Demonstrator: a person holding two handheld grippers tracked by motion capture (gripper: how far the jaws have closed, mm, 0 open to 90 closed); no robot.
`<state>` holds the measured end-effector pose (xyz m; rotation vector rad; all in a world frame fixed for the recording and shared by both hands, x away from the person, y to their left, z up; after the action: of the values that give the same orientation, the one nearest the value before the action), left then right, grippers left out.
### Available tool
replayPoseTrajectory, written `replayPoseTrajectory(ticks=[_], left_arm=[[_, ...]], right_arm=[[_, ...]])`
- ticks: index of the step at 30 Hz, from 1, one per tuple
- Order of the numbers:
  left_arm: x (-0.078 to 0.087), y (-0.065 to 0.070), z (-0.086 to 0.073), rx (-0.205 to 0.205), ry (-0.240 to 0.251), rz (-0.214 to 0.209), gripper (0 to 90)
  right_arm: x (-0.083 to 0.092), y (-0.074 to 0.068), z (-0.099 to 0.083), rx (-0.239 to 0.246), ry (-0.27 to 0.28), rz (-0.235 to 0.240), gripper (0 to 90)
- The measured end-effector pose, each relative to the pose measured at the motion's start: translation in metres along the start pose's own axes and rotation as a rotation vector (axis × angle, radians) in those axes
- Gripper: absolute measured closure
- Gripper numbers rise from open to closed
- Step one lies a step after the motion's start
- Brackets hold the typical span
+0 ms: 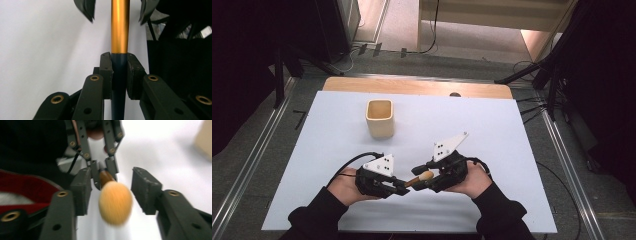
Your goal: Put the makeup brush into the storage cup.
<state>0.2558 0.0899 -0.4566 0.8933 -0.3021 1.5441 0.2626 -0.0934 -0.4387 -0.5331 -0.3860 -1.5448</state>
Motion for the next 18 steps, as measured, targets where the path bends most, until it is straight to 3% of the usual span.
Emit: replayPoseTrajectory(ticks=[2,3,4,5,6,9,15,18], left_arm=[[0.002,-0.002,-0.001,0.013,0.019,-0.001,79.3],[0.004,-0.004,-0.001,0.031,0.038,0.004,79.3],[0.004,-0.004,-0.001,0.031,0.038,0.004,79.3],[0.007,-0.007,-0.001,0.052,0.065,0.008,79.3],[0.007,-0.007,-0.001,0.052,0.065,0.008,79.3],[0.015,-0.012,0.002,0.100,0.145,0.018,79.3],[0.019,-0.014,0.004,0.142,0.211,0.020,79.3],[0.018,-0.014,0.004,0.144,0.215,0.034,79.2]], right_arm=[[0.003,0.002,0.000,0.003,0.025,-0.025,48.5],[0.008,0.004,-0.001,-0.006,0.066,-0.051,47.6],[0.008,0.004,-0.001,-0.006,0.066,-0.051,47.6],[0.014,0.006,-0.002,-0.022,0.102,-0.083,47.0],[0.014,0.006,-0.002,-0.022,0.102,-0.083,47.0],[0.021,0.008,-0.007,-0.053,0.158,-0.120,46.5],[0.016,0.008,-0.012,-0.084,0.192,-0.137,49.2],[0.010,0.007,-0.011,-0.102,0.226,-0.135,53.1]])
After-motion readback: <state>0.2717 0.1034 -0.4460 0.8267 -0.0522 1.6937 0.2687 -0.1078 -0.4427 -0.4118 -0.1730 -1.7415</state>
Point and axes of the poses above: each handheld gripper's, and its own axes: x roughly backward along the jaws, z roughly out of its top, y roughly to its right, the point moved 4 cm from there along -x, roughly forward along the jaws, and after that the axes turned 12 degrees about x, right-handed, at the moved point
